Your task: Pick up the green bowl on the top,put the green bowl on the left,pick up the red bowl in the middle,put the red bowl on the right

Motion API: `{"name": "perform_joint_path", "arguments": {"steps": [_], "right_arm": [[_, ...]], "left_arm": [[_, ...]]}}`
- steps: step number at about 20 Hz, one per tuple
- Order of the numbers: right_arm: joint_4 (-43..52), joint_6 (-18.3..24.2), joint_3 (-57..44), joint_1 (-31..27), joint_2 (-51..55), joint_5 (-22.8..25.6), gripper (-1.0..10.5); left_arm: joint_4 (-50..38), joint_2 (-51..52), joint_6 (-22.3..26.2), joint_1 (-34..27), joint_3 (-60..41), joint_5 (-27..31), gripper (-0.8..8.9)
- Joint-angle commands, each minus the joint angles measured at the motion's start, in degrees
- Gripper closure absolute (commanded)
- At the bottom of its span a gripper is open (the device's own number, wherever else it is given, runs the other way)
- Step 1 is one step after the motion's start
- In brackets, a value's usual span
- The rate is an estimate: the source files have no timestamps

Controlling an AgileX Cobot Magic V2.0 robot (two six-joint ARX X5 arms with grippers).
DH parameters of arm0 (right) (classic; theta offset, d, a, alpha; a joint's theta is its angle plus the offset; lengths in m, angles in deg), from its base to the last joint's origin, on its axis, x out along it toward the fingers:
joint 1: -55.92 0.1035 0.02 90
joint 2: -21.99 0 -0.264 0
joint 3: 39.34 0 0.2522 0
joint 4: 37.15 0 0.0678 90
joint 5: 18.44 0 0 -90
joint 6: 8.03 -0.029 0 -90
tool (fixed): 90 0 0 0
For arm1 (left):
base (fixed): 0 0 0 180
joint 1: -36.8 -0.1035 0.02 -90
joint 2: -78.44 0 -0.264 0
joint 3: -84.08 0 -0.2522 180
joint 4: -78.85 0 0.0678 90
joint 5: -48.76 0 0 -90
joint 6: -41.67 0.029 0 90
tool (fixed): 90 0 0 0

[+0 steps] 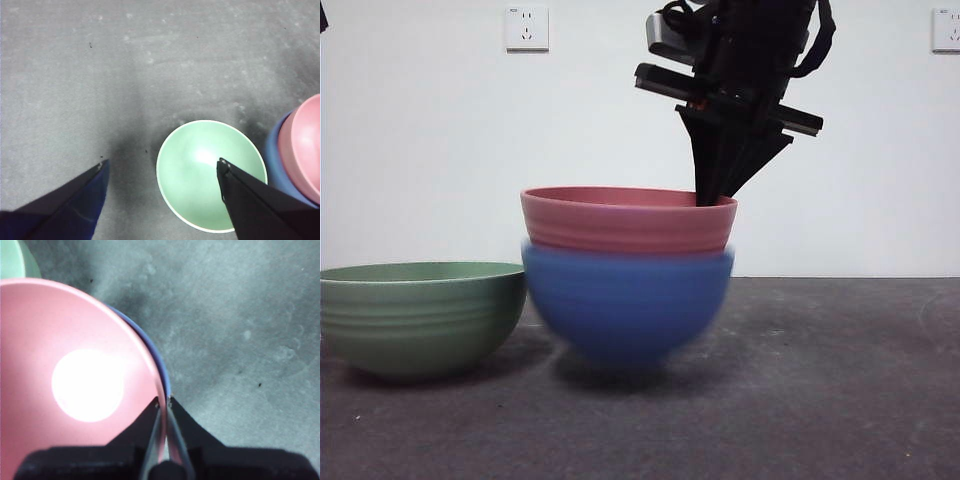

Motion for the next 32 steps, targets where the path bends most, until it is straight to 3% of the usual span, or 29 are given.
{"name": "perform_joint_path", "arguments": {"steps": [1, 12, 24, 27, 32], "right_arm": [[-0.44, 0.26, 0.09, -0.59, 0.11, -0.37, 9.6], [-2.99, 1.40, 0.07, -3.67, 4.72, -0.24, 9.6], [-12.13, 2.91, -1.11, -16.63, 11.02, -0.02, 9.6], [-11.04, 2.89, -4.15, -20.68, 11.02, -0.04, 9.6], [-0.79, 2.67, -13.92, -24.33, 10.95, -2.95, 9.6]], "left_arm": [[-0.13, 0.04, -0.37, 0.04, -0.17, 0.13, 4.56], [-0.83, 0.04, -0.37, 0.04, -0.17, 0.15, 4.60], [-3.96, 0.04, -0.37, 0.04, -0.17, 0.07, 4.63], [-3.96, 0.04, -0.37, 0.04, -0.17, 0.07, 4.63], [-4.26, 0.02, -0.39, 0.04, -0.17, 0.07, 4.63]]}}
